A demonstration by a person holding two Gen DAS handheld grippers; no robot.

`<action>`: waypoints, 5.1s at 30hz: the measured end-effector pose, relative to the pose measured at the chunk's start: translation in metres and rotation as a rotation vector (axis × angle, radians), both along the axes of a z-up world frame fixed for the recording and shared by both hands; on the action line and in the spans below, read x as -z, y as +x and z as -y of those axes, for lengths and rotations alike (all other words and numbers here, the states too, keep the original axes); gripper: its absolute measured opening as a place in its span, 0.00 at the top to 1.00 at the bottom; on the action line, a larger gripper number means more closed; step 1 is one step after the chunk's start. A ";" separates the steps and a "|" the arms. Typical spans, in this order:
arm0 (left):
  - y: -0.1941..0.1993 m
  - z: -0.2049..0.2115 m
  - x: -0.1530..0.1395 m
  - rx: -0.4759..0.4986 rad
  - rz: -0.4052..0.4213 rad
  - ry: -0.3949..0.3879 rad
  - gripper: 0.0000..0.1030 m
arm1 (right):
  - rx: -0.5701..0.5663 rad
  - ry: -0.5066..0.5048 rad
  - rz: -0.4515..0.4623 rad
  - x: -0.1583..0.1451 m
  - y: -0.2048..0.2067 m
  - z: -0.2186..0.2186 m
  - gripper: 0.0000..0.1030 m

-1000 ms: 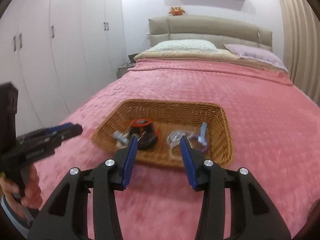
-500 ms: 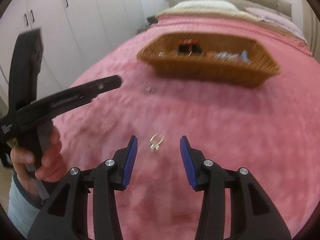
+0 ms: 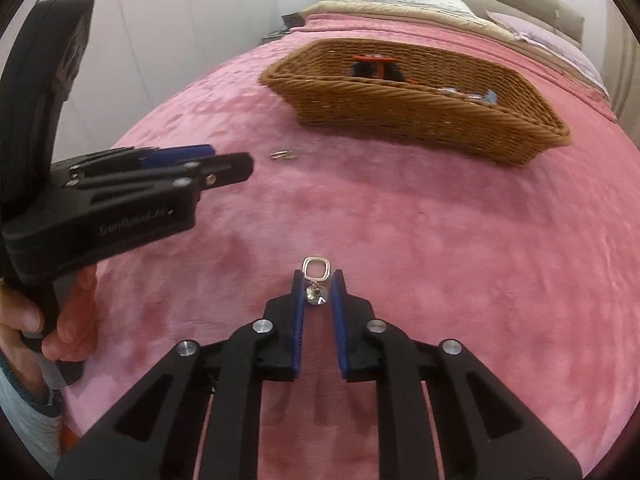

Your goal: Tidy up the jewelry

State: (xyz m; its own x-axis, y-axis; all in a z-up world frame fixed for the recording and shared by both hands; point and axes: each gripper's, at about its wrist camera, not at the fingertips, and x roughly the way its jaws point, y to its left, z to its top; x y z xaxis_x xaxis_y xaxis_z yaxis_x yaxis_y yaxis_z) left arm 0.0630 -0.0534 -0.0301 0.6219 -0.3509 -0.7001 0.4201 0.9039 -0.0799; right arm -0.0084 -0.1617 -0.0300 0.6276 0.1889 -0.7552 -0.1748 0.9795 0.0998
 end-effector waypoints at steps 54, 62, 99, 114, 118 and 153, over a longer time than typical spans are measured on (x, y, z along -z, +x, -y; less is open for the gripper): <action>-0.018 0.015 -0.023 0.131 0.101 -0.135 1.00 | -0.015 0.072 0.103 -0.020 -0.010 0.046 0.91; -0.018 0.033 -0.069 0.138 0.182 -0.167 1.00 | 0.030 0.094 0.227 -0.083 -0.006 0.071 0.91; 0.078 0.063 -0.078 -0.053 0.164 -0.288 0.49 | 0.159 0.215 0.230 -0.085 0.133 0.139 0.59; -0.062 0.031 -0.111 -0.231 0.505 -0.123 0.08 | 0.173 -0.024 0.459 -0.103 -0.008 0.086 0.29; -0.066 0.027 -0.084 -0.311 0.487 -0.093 0.08 | 0.217 -0.075 0.509 -0.084 -0.024 0.077 0.24; -0.061 0.015 -0.047 -0.427 0.465 -0.051 0.07 | 0.210 0.005 0.459 -0.046 -0.013 0.082 0.12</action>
State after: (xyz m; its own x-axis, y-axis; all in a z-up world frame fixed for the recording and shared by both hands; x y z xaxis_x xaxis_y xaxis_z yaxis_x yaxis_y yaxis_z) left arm 0.0021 -0.0686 0.0166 0.9495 -0.0308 -0.3122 0.0248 0.9994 -0.0231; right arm -0.0209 -0.2434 0.0158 0.9198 0.0256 -0.3915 -0.0008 0.9980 0.0634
